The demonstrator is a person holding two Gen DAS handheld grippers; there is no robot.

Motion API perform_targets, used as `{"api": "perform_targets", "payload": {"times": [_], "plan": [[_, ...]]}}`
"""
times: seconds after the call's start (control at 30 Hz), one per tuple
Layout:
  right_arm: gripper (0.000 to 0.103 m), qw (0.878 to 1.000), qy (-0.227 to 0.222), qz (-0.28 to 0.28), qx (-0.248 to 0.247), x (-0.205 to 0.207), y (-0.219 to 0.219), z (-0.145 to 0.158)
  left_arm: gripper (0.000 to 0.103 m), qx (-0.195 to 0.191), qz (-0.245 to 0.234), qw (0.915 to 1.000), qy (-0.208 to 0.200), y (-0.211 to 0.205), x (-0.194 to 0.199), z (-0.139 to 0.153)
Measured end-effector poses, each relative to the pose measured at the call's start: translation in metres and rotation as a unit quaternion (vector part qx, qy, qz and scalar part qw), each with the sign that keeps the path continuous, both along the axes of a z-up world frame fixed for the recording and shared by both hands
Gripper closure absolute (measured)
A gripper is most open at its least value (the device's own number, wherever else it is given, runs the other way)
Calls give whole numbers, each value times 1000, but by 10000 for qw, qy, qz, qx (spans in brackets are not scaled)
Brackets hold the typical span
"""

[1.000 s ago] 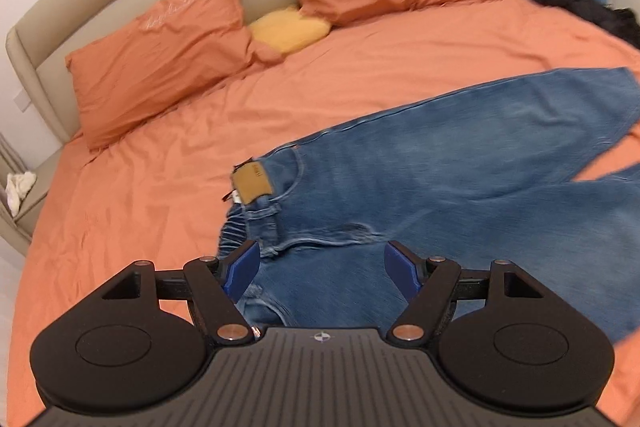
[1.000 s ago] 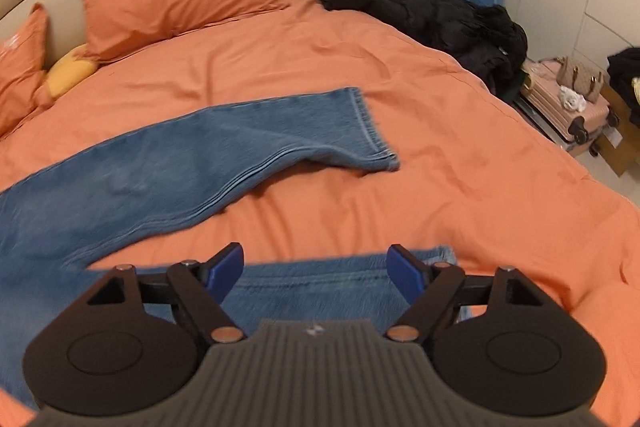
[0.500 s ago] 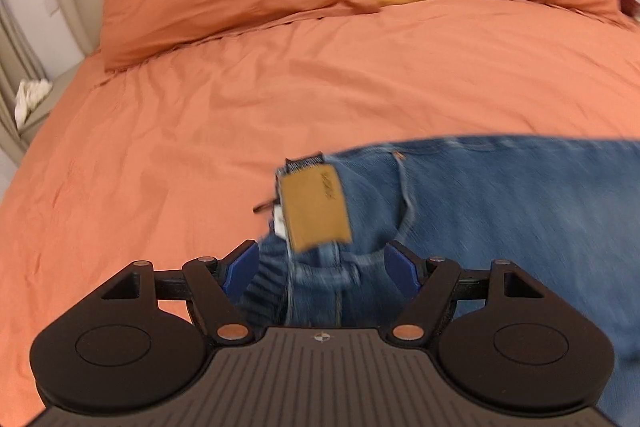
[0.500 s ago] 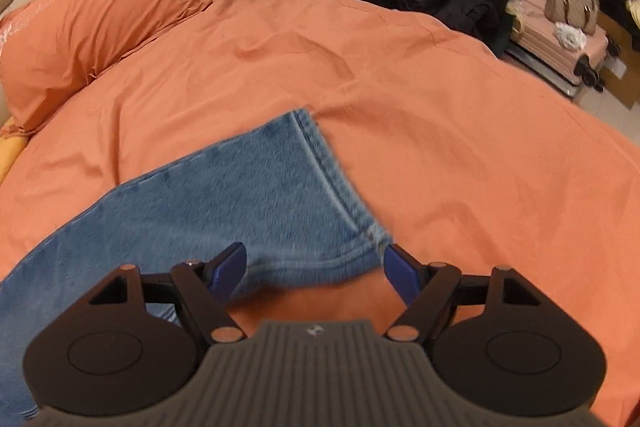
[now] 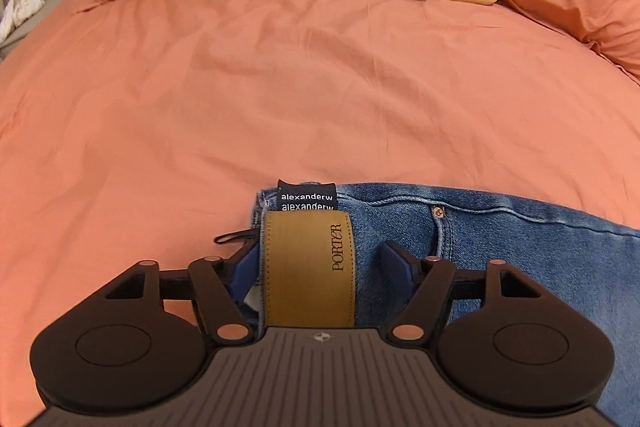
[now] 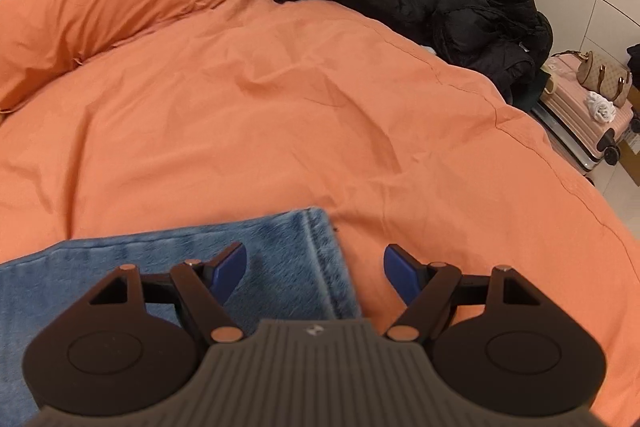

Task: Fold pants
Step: 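Lower the left tool onto the jeans waistband by the leather patch and close it, then grasp the jeans leg hem with the right tool while the left tool holds the waistband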

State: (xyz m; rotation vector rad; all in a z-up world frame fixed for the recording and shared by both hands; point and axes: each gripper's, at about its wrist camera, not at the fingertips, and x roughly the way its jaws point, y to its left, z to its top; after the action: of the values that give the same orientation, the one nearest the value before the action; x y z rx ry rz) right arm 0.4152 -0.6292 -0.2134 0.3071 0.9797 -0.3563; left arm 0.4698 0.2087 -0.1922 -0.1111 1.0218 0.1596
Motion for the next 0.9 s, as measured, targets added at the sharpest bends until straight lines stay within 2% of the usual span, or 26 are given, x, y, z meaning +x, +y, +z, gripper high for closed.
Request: {"api": "perform_targets", "payload": {"times": [0.03,0.07,0.1,0.13,0.17,0.2,0.23,0.3,0.4,0.53,0.6,0.73,0.77,0.8,0.83,0.87,0.9], "plan": [[30,10000,72,-20,19,5,-2,-5,30,-22,35,10000,21,0,2,-2],[35,9999,157,-59,2,9,-3,-10,35,-45,73,10000,26,1,3,-3],[50,9998,188,-44,74,11,-2,-14,42,-11,146,9999,12,1,5,-3],[61,9996,174,37,215,12,0,-16,43,22,202,9998,13,1,6,-2],[67,9998,201,47,59,14,5,-15,45,38,214,9998,3,0,6,-1],[82,9993,238,139,-261,15,14,-12,47,115,184,9998,-31,-2,5,0],[89,9976,272,291,-574,17,22,-9,48,251,144,9996,-52,-6,3,2],[92,9937,196,411,-1022,19,35,3,53,441,107,9989,-104,-14,1,5],[94,9845,-227,381,-1697,23,47,35,58,429,270,9985,-200,-19,0,16],[95,9675,-718,344,-2401,39,59,69,62,723,170,9954,-614,-32,-5,39],[95,9591,-532,436,-2744,54,66,67,63,796,183,9941,-719,-33,-3,44],[90,9568,160,415,-2872,73,67,43,63,1156,176,9920,-485,-35,5,29],[90,9506,249,302,-3079,73,68,38,62,1199,174,9918,-398,-33,7,23],[81,9415,418,192,-3339,72,65,33,62,1260,173,9914,-322,-32,8,19],[71,9401,599,175,-3350,72,60,30,61,1265,186,9915,-258,-31,10,15],[64,9452,669,173,-3192,67,55,29,58,1255,167,9918,-165,-31,13,12],[65,9530,636,174,-2957,61,49,33,55,1308,59,9914,9,-31,15,8]]}}
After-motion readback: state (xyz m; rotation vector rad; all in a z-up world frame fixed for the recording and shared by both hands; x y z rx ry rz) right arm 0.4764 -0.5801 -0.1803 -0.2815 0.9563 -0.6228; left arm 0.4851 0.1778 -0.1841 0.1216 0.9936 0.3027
